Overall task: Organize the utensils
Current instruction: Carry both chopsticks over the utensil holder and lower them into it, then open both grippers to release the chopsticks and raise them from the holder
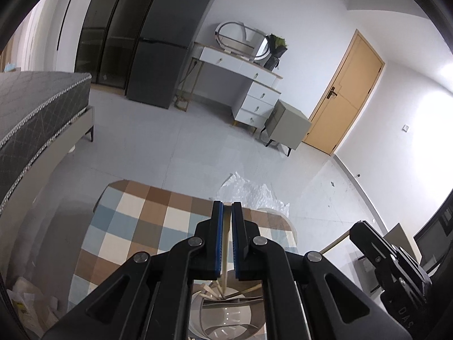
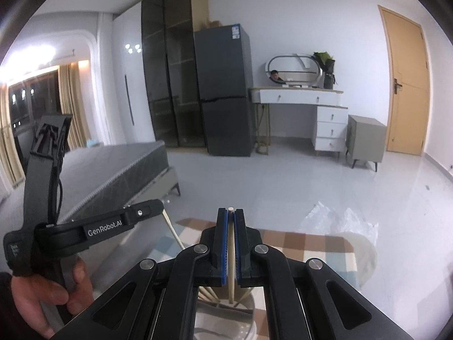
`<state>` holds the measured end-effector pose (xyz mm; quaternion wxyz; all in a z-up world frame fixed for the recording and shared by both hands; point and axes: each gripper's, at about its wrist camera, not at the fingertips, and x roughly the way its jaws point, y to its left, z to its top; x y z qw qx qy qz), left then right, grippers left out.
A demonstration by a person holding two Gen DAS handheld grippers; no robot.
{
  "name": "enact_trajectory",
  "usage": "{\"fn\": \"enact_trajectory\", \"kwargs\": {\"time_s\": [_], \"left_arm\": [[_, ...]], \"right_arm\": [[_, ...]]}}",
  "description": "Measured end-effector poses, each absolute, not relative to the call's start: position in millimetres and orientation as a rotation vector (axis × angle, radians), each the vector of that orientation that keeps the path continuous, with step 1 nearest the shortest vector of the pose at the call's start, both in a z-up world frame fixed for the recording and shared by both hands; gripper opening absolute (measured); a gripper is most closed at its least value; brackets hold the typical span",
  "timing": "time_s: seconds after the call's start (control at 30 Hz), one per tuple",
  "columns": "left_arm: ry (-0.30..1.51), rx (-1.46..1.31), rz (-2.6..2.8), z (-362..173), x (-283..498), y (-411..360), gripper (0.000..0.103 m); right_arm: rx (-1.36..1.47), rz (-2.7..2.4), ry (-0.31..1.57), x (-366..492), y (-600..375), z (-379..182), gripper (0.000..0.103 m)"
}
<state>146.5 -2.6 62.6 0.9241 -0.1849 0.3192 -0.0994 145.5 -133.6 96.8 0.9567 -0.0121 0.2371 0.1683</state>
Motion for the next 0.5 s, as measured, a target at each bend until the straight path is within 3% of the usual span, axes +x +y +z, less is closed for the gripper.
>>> {"fn": "enact_trajectory", "kwargs": {"time_s": [0.5], "left_arm": [[0.78,-0.419,-0.268,47.0,157.8,-3.0,0.001]], "right_arm": [[-0.015,0.342,0.582,159.6,-133.1,69.4,0.007]]}}
